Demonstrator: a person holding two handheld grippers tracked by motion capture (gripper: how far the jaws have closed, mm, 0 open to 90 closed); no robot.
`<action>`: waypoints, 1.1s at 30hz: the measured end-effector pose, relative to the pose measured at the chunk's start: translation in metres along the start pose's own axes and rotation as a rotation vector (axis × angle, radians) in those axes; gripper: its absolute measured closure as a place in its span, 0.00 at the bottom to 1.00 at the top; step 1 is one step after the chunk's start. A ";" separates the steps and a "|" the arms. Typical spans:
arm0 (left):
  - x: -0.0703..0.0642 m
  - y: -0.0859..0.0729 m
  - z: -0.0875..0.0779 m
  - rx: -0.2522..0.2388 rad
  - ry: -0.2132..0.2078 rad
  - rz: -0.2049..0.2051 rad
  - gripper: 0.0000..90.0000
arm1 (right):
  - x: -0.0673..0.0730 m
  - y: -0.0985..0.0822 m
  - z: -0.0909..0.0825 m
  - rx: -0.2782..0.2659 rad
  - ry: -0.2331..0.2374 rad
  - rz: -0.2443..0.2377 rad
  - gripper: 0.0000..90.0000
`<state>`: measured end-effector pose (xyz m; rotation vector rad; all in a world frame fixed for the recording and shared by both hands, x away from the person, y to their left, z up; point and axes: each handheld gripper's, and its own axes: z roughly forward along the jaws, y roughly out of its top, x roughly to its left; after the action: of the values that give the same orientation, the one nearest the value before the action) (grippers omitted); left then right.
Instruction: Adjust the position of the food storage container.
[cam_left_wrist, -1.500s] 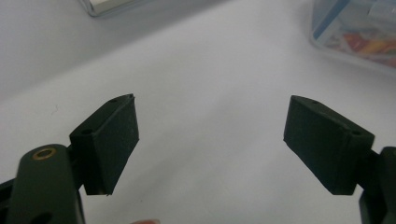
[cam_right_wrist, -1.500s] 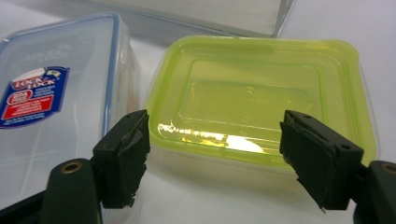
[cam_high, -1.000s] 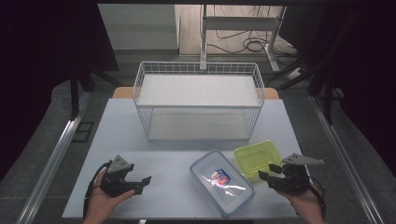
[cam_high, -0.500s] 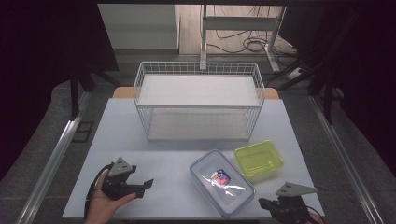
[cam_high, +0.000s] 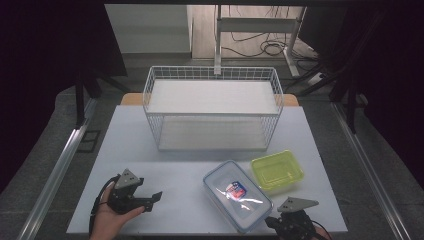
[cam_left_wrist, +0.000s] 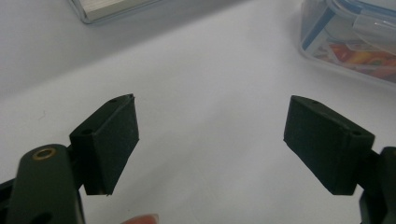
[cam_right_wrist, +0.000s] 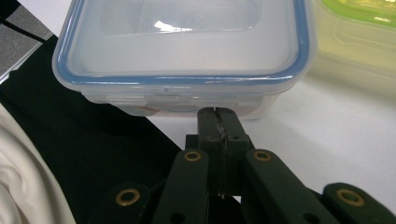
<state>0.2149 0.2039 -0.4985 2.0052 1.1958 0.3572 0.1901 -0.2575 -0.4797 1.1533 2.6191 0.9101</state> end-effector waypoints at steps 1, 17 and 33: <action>0.000 0.000 0.000 0.000 0.000 0.000 0.20 | 0.000 0.000 0.000 -0.001 -0.003 -0.002 0.99; 0.003 -0.001 0.000 0.007 -0.006 -0.004 0.20 | -0.004 0.020 0.015 -0.015 -0.026 -0.012 0.99; 0.005 -0.002 0.001 0.009 -0.004 -0.008 0.20 | 0.003 0.043 0.037 -0.022 -0.028 -0.050 0.99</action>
<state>0.2166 0.2081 -0.5015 2.0080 1.2044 0.3443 0.2274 -0.2154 -0.4841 1.0822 2.5966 0.9048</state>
